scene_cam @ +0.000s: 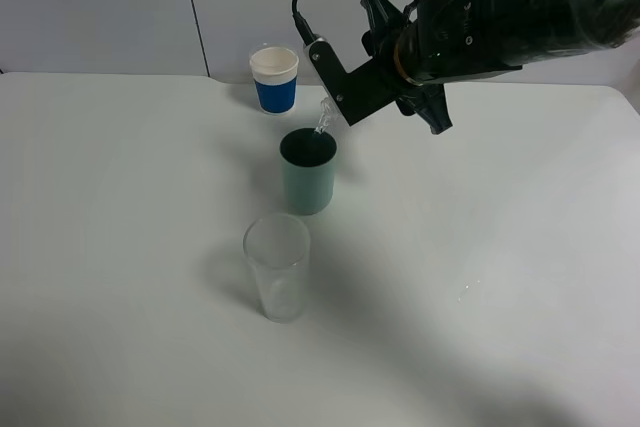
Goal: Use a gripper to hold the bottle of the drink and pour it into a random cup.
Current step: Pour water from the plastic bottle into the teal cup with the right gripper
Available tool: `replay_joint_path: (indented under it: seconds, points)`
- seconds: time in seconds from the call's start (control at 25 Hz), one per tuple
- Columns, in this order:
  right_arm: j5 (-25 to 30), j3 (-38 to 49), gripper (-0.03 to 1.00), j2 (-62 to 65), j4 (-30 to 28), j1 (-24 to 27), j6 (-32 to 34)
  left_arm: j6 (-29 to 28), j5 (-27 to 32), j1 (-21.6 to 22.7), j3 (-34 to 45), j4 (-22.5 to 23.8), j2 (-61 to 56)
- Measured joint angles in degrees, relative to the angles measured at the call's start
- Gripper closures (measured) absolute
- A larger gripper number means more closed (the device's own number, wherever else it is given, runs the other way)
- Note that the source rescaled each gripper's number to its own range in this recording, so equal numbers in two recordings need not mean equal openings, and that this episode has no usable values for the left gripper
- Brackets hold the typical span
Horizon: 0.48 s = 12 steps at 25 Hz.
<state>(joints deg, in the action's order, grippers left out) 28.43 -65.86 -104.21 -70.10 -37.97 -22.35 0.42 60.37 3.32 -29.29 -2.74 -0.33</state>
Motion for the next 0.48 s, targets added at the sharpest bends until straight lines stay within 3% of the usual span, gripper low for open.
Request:
replay_joint_path:
  seconds: [0.48]
  points:
    - [-0.1,0.0,0.97,0.0,-0.2,-0.2,-0.6,0.0,0.0,0.0,0.0,0.0,0.0]
